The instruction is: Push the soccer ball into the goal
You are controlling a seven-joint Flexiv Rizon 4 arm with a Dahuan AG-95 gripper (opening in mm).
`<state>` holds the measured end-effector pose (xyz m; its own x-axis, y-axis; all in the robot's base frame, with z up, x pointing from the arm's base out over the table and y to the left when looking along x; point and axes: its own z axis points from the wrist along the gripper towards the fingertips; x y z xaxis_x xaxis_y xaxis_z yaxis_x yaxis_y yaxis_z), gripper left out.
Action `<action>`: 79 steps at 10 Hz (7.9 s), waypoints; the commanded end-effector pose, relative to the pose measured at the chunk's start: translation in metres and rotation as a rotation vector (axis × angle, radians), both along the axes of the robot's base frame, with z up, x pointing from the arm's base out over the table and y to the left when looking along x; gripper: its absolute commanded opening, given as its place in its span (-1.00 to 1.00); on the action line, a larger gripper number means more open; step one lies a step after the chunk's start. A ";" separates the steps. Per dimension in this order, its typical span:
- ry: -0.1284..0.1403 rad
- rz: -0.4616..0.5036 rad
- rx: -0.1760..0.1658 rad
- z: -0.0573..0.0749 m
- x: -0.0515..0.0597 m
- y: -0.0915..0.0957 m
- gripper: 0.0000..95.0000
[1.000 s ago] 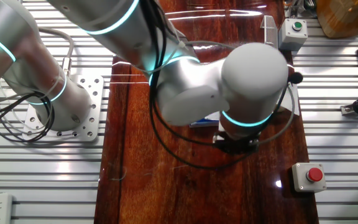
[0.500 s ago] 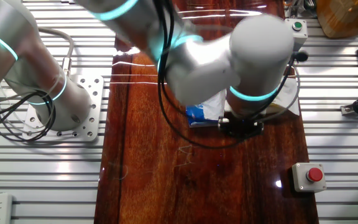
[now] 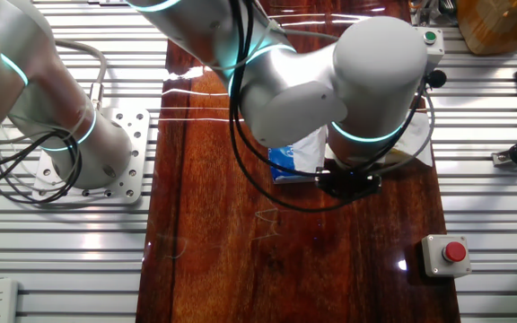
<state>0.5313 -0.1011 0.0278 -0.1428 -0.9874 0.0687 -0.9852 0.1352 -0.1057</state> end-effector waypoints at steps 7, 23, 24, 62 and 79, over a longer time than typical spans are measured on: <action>0.003 -0.017 0.008 -0.009 0.031 0.061 -1.00; 0.009 -0.021 -0.050 0.003 0.033 0.134 -1.00; 0.011 -0.020 -0.045 0.005 0.033 0.127 -1.00; -0.006 -0.130 -0.038 0.010 0.029 0.229 -1.00; -0.012 -0.082 -0.100 0.005 0.052 0.212 -1.00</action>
